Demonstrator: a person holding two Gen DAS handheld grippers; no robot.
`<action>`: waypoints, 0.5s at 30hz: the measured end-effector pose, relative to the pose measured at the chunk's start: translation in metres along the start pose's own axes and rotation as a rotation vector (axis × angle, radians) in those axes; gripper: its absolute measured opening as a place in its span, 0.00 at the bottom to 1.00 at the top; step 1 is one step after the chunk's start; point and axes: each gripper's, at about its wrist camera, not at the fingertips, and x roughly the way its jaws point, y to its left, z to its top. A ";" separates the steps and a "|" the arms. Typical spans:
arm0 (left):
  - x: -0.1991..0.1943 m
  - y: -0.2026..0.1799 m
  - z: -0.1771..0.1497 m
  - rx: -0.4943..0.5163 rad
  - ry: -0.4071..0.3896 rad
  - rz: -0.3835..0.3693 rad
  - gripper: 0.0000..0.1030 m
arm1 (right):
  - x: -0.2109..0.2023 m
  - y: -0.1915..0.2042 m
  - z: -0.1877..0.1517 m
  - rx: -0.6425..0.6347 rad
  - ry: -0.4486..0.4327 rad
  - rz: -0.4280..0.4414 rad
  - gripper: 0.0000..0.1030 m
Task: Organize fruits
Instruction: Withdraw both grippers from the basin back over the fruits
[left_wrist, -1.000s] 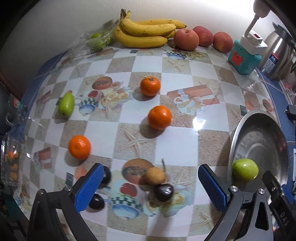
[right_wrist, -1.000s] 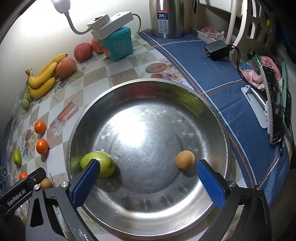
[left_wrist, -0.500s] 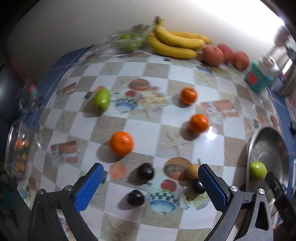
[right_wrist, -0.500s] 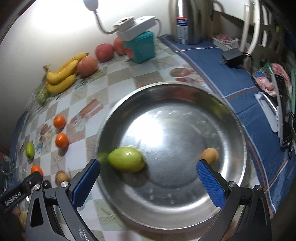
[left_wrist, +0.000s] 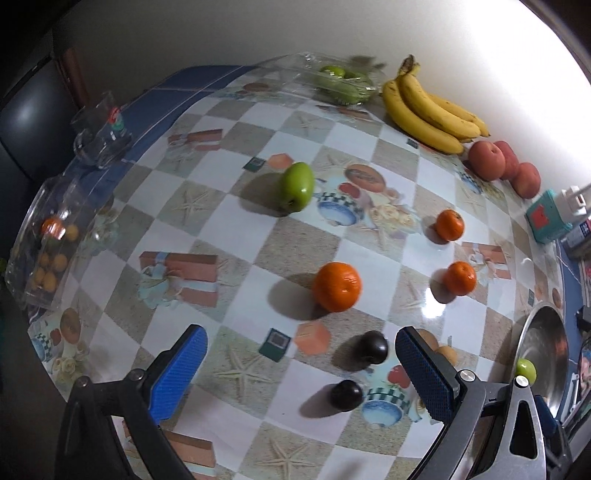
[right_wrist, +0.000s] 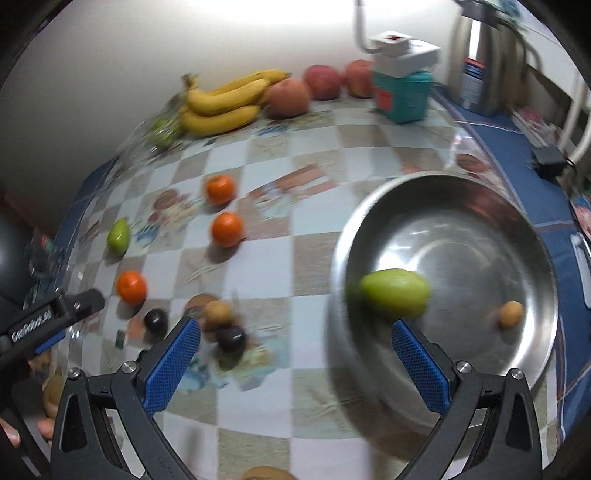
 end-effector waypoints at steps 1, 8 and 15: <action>0.001 0.003 0.000 -0.006 0.003 0.003 1.00 | 0.001 0.005 -0.001 -0.011 0.009 0.012 1.00; 0.015 0.019 -0.003 -0.068 0.070 -0.030 1.00 | 0.019 0.035 -0.010 -0.070 0.097 0.090 1.00; 0.034 0.005 -0.012 -0.031 0.154 -0.064 1.00 | 0.044 0.038 -0.012 -0.074 0.177 0.078 1.00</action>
